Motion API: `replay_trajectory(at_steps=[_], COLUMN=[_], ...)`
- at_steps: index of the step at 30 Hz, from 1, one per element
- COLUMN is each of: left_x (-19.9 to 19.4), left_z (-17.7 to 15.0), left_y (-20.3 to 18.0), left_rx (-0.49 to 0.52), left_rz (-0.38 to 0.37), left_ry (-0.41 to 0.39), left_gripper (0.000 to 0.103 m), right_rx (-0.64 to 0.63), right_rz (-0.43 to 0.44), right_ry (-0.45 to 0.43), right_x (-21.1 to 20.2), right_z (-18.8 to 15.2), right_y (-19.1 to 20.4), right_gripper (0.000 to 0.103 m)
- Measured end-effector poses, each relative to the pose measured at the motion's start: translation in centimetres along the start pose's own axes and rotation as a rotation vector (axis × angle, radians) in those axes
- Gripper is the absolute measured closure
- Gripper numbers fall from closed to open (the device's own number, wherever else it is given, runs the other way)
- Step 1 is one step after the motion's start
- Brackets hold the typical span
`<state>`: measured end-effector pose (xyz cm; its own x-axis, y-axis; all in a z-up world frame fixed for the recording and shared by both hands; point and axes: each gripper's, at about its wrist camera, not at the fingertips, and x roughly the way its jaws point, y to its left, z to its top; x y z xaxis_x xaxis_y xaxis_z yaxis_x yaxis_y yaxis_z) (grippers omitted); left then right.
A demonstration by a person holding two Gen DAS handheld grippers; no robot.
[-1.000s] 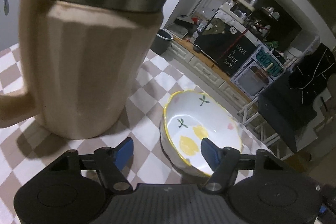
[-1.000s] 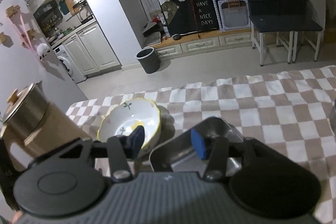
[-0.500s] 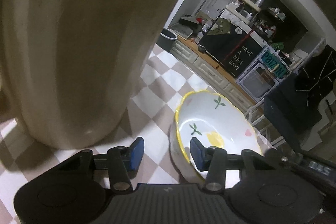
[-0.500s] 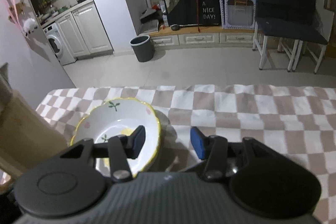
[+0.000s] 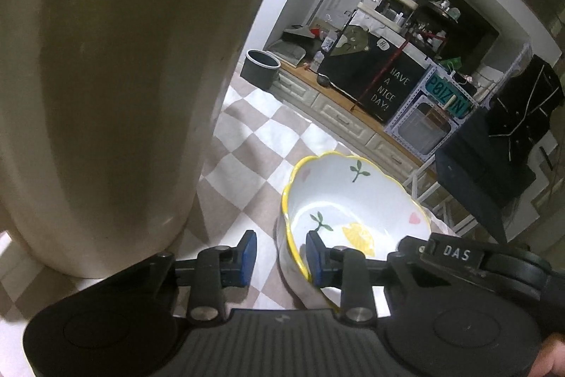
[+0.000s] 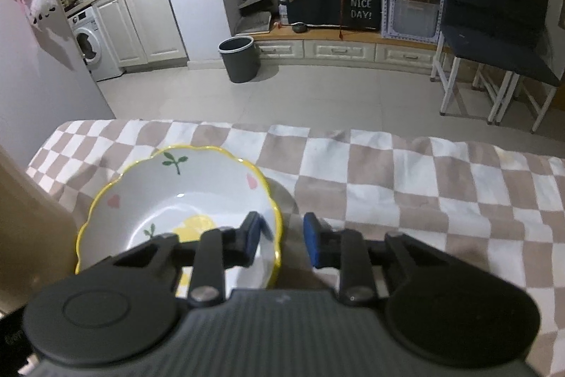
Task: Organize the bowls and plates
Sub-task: 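Close both tools on the rim of the floral bowl, then lift the floral bowl with both tools and carry it toward the cream bowl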
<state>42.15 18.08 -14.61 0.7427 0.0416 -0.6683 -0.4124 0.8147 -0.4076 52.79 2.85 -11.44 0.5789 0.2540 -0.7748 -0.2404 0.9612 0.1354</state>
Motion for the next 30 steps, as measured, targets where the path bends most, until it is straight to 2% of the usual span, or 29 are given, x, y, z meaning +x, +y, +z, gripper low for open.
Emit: replay_trajectory(at_steps=[3, 6, 8, 12, 18, 20, 23, 30], left_x=[0.4, 0.6, 0.6, 0.8, 0.8, 0.7, 0.2, -2.4], left_z=[0.1, 0.2, 0.4, 0.3, 0.1, 0.2, 0.3, 0.7], left_y=[0.0, 0.2, 0.2, -0.2, -0.9, -0.8, -0.3, -1.4], left_rx=[0.000, -0.042, -0.067, -0.024, 0.085, 0.090, 0.083, 0.163], left_rz=[-0.001, -0.041, -0.035, -0.027, -0.013, -0.005, -0.023, -0.053], left_ry=[0.001, 0.024, 0.037, 0.020, 0.007, 0.013, 0.022, -0.005], left_gripper=[0.071, 0.082, 0.083, 0.083, 0.087, 0.091, 0.091, 0.092], right_rx=[-0.005, -0.034, -0.037, -0.024, -0.022, -0.017, -0.007, 0.012], right_rz=[0.002, 0.008, 0.025, 0.041, 0.098, 0.109, 0.130, 0.142], right_ry=[0.003, 0.004, -0.002, -0.005, 0.010, 0.009, 0.004, -0.006], right_x=[0.9, 1.5, 1.8, 2.4, 1.9, 1.3, 0.1, -2.6], right_z=[0.4, 0.5, 0.7, 1.3, 1.1, 0.7, 0.2, -1.3], right_y=[0.8, 1.3, 1.4, 1.6, 0.0, -0.3, -0.5, -0.8], right_gripper=[0.070, 0.070, 0.071, 0.067, 0.078, 0.083, 0.089, 0.092])
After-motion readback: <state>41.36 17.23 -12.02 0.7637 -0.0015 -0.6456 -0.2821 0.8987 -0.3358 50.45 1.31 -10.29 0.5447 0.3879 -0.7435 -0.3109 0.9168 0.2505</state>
